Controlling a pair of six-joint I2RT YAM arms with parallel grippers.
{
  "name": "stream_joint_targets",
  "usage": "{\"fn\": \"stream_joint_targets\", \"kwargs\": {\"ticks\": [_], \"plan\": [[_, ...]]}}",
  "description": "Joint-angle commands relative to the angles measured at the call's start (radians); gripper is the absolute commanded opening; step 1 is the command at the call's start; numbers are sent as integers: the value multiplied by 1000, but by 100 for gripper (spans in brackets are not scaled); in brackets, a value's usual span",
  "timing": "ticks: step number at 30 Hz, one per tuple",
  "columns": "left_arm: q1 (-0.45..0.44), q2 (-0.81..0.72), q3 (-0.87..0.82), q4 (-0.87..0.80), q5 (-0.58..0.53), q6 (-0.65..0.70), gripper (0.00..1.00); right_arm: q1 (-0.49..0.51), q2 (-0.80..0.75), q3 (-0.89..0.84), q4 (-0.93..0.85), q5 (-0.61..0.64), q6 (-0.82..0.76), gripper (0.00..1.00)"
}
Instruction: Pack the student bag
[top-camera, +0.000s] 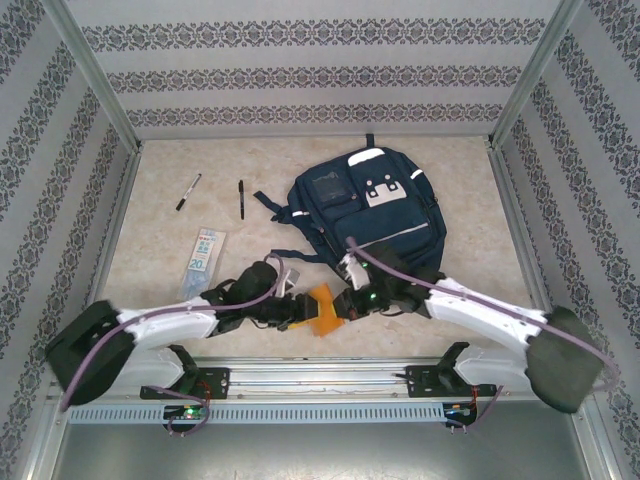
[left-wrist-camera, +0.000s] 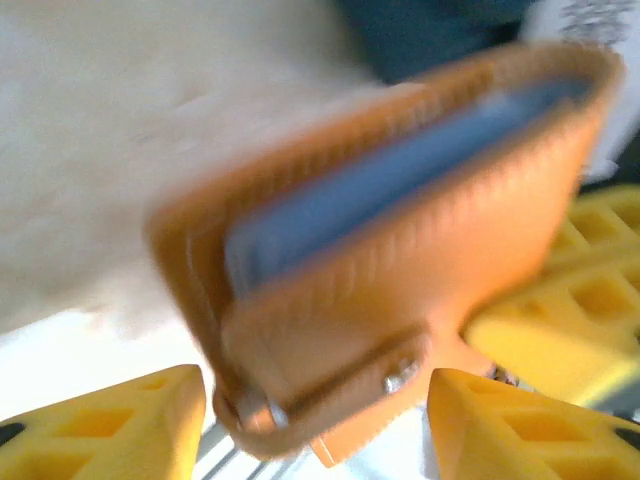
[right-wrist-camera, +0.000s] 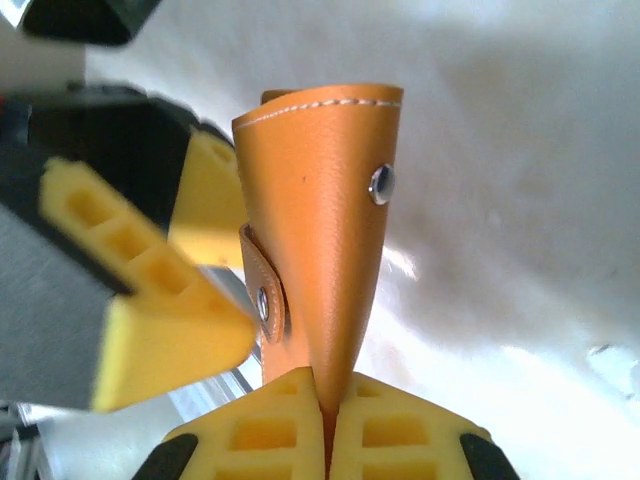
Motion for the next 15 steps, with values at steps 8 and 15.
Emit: {"fn": "stream_joint_targets", "kwargs": {"ticks": [8,15], "plan": [[19,-95,425,-447,-239,749,68,-336,-338,138,-259,304,-46,0],[1,363,837,-581,-321,1159,72,-657,-403,179,-376,604,143,0]]}}
